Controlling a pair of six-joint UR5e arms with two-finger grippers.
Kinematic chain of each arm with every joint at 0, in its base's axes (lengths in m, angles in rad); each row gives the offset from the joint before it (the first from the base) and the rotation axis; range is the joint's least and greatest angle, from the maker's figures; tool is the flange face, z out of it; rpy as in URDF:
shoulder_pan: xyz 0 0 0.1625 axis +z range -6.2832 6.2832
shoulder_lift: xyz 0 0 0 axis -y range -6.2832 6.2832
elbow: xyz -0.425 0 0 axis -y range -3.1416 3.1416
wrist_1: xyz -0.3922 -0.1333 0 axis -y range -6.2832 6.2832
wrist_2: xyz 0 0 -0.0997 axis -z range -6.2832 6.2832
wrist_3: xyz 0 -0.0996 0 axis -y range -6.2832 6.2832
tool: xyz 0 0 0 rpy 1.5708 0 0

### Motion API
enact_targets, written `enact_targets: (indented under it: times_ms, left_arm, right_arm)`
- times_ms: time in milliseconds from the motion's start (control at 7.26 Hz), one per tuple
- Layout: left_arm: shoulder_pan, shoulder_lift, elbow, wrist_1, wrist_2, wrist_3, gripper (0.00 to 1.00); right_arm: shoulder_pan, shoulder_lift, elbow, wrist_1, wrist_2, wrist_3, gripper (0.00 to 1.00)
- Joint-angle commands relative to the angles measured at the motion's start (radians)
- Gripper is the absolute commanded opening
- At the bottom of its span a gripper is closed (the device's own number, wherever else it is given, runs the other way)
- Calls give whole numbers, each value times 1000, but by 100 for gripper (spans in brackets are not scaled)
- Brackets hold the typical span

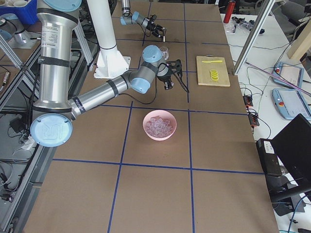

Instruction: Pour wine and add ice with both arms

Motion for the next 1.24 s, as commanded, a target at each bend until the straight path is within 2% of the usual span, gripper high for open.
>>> enact_targets:
  times_ms: [0, 138, 413, 551, 826, 1102]
  left_arm:
    - [0, 43, -18, 15, -33, 0, 100]
    - [0, 62, -45, 35, -65, 0, 100]
    - [-1, 184, -230, 121, -172, 0, 100]
    - [-2, 220, -283, 158, -223, 0, 100]
    - [-2, 238, -308, 221, -318, -3, 100]
    - [-2, 270, -312, 225, -413, -10, 100]
  right_arm:
    - [0, -2, 1, 0, 11, 0, 0]
    - [0, -2, 2, 0, 11, 0, 0]
    - [0, -2, 7, 0, 12, 0, 0]
    - [0, -2, 8, 0, 12, 2, 0]
    - [-6, 21, 11, 11, 21, 37, 0]
    - [-26, 95, 14, 63, 90, 167, 0]
